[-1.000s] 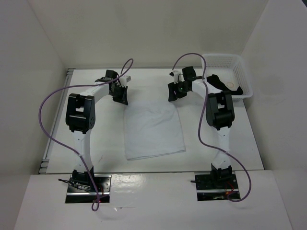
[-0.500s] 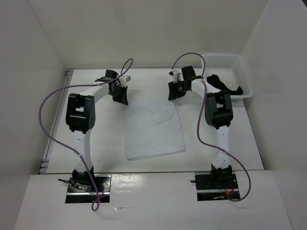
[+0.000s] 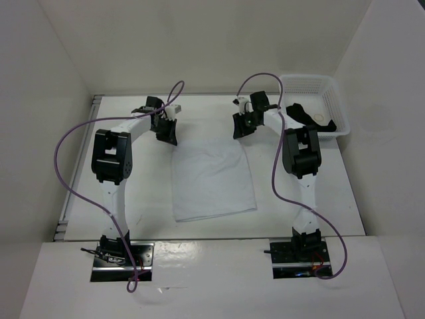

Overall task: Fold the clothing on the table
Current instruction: Fold the skirt

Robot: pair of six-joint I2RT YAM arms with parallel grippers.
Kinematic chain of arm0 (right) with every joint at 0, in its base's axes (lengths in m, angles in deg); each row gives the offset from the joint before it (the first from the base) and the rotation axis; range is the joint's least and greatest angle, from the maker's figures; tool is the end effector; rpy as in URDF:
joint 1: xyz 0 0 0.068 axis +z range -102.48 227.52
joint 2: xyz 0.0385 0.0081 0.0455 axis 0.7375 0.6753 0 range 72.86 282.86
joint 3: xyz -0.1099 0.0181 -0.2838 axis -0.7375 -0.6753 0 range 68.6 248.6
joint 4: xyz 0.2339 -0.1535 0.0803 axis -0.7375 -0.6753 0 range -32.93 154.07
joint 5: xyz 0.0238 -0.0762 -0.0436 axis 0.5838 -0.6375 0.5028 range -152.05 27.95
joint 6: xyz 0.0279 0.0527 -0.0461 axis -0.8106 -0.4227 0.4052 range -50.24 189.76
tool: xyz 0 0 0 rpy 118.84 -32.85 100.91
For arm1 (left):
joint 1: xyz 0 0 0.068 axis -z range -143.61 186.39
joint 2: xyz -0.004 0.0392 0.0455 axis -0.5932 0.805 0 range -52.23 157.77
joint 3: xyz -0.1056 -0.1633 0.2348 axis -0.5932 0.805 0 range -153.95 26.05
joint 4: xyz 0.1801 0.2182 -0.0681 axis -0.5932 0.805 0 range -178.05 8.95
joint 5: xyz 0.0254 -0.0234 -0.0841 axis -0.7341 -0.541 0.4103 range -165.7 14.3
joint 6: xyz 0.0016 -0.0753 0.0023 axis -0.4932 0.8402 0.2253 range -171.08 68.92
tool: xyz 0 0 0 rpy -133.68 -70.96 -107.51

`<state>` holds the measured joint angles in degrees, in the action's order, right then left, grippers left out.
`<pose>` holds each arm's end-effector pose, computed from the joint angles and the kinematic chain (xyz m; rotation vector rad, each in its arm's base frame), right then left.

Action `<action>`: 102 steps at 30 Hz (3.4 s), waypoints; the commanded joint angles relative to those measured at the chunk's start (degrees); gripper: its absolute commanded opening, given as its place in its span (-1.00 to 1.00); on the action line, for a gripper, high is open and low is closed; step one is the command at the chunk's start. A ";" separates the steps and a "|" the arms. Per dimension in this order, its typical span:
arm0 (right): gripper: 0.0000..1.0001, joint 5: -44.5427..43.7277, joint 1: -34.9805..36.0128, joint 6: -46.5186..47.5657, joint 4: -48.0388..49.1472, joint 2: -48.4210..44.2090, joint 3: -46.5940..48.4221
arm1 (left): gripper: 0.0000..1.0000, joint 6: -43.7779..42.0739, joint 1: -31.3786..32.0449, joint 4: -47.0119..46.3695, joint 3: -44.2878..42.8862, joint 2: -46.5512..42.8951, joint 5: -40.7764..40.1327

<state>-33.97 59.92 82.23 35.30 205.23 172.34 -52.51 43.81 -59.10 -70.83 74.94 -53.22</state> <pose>0.5421 0.1498 0.1435 -0.7186 2.4080 0.6262 0.5286 -0.0933 0.1485 0.3391 2.5563 -0.5480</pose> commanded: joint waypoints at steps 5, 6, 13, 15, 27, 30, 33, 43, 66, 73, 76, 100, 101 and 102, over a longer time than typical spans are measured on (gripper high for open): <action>-0.64 -3.11 1.83 0.54 -1.99 1.74 3.74 | -1.00 -2.00 -0.30 1.63 -1.29 2.11 0.02; -0.73 -3.98 2.36 0.54 -1.99 2.27 3.75 | -1.00 -2.00 -0.30 1.64 -1.29 2.11 0.02; -1.00 -8.47 2.36 1.07 -2.51 1.57 4.89 | -1.00 -3.14 -0.30 2.86 -5.15 2.64 -1.56; -1.00 -9.61 2.36 1.07 -2.51 0.95 6.73 | -1.00 -3.75 -0.30 3.48 -6.73 2.64 -1.56; -1.00 -15.94 2.36 0.54 -5.77 -1.86 20.09 | -1.00 -5.42 -0.30 5.33 -17.20 -1.93 -3.93; -1.00 -17.08 2.36 0.01 -5.77 -3.00 20.71 | -1.00 -5.95 -0.30 4.54 -17.82 -4.74 -4.46; -1.00 -17.62 2.36 0.53 -6.29 -4.66 19.32 | -1.00 -7.00 -0.30 2.26 -14.66 -8.34 -3.85; -1.00 -20.34 2.36 2.21 -2.16 -16.53 4.90 | -1.00 -12.36 2.59 1.81 -0.97 -23.28 0.99; -1.00 -17.09 8.16 20.57 -13.58 -40.27 -27.61 | -0.97 -22.56 6.55 6.03 29.02 -41.48 -0.16; -1.00 -19.81 8.16 22.95 -13.68 -40.27 -32.46 | -0.86 -25.37 9.98 9.36 32.89 -42.79 1.51; -1.00 -19.81 8.16 24.01 -14.98 -40.27 -32.46 | -0.68 -27.04 12.08 11.13 33.95 -45.42 2.13; 0.87 -8.22 13.43 23.66 -17.99 -45.21 -29.75 | 0.62 -13.17 12.71 11.13 33.70 -55.37 -10.18; 0.90 -8.21 14.48 23.65 -17.46 -44.06 -29.74 | 0.77 -10.29 11.92 11.74 33.08 -54.85 -10.70; 0.90 -8.21 15.01 23.65 -16.76 -42.65 -29.13 | 1.00 -8.95 10.52 12.27 32.38 -54.84 -10.70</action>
<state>-43.76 72.69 108.68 12.76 159.81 140.76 -68.95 55.96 -47.32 -35.14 19.69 -61.68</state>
